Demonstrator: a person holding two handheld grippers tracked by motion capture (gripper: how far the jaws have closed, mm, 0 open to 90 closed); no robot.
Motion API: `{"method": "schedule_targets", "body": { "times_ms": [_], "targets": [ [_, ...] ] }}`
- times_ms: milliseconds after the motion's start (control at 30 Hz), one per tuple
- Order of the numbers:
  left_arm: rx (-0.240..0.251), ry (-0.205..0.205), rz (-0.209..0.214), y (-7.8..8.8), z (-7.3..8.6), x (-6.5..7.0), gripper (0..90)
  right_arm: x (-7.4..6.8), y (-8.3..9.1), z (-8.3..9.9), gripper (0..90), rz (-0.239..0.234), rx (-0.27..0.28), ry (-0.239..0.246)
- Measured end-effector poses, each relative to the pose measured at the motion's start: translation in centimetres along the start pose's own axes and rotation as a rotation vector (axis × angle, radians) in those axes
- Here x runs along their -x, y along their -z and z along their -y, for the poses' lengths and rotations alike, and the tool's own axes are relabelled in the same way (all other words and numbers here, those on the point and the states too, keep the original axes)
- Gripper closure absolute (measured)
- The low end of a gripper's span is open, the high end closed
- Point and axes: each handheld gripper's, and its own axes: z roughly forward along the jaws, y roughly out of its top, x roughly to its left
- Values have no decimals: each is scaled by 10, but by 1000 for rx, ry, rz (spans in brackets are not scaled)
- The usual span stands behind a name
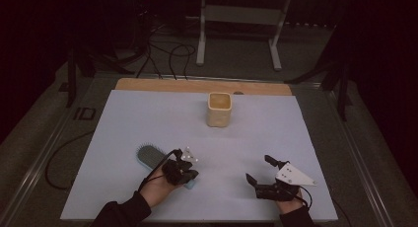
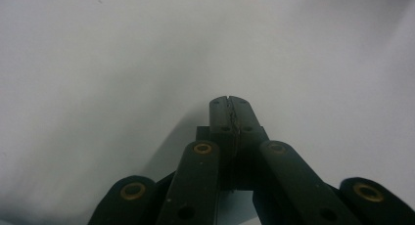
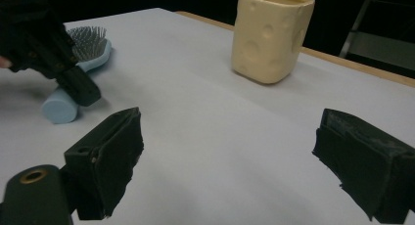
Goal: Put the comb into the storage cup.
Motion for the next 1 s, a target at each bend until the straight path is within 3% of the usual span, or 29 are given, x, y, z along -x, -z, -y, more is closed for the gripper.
{"method": "schedule_targets", "body": {
  "times_ms": [433, 800, 1000],
  "targets": [
    [-39, 5, 12, 17, 24, 6, 900, 0, 0, -1, 102, -1, 1, 2],
    [-60, 35, -8, 40, 56, 4, 900, -2, -2, -1, 102, -5, -4, 6],
    [-93, 50, -19, 53, 71, -5, 900, -2, -2, -1, 102, -3, -7, 7]
  ]
}}
